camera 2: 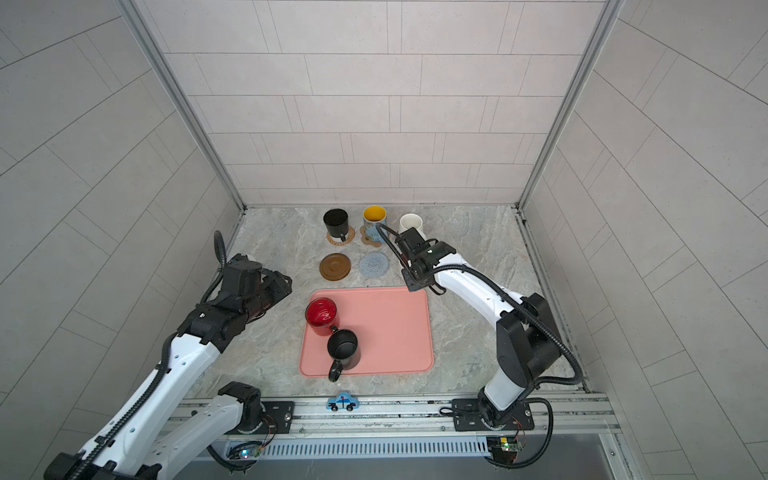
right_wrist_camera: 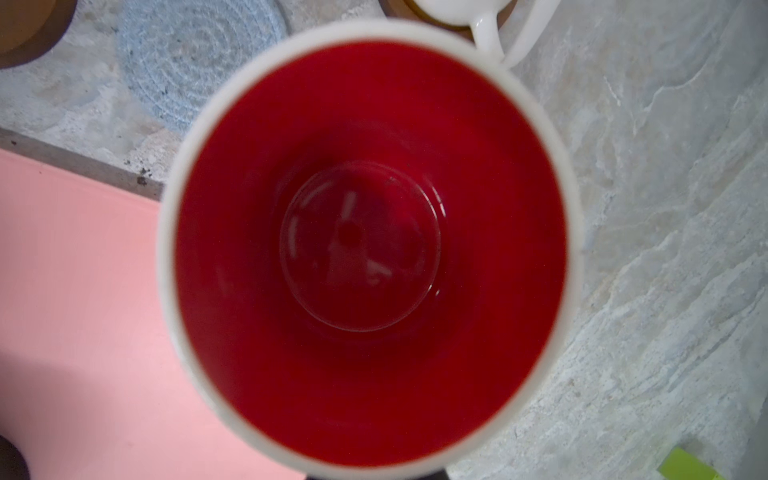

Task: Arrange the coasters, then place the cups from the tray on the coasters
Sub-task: 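Carry the white red-lined mug with the right gripper toward the speckled coaster, then lower the white red-lined mug onto the speckled coaster with the right gripper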

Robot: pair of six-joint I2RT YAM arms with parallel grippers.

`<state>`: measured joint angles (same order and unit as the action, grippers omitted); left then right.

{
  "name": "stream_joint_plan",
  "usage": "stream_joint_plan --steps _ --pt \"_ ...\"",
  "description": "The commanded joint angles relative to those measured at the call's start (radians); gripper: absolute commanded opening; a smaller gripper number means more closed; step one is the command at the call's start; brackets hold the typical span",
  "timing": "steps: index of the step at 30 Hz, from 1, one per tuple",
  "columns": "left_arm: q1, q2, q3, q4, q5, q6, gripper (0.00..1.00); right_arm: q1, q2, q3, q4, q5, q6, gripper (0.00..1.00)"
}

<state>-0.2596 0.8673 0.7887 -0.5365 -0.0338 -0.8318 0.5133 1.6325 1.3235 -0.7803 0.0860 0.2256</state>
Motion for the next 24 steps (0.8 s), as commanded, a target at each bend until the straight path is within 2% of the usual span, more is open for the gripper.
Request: stream_joint_plan --steps 1,14,24 --pt "0.006 -0.02 0.019 -0.028 -0.024 -0.013 0.54 -0.034 0.037 0.058 0.048 -0.034 -0.094 0.07" --pt "0.006 -0.063 0.011 -0.066 -0.038 -0.018 0.54 -0.105 0.221 0.215 0.029 -0.082 -0.208 0.07" --pt "0.006 -0.067 0.023 -0.069 -0.038 -0.018 0.55 -0.132 0.258 0.232 0.046 -0.117 -0.216 0.07"
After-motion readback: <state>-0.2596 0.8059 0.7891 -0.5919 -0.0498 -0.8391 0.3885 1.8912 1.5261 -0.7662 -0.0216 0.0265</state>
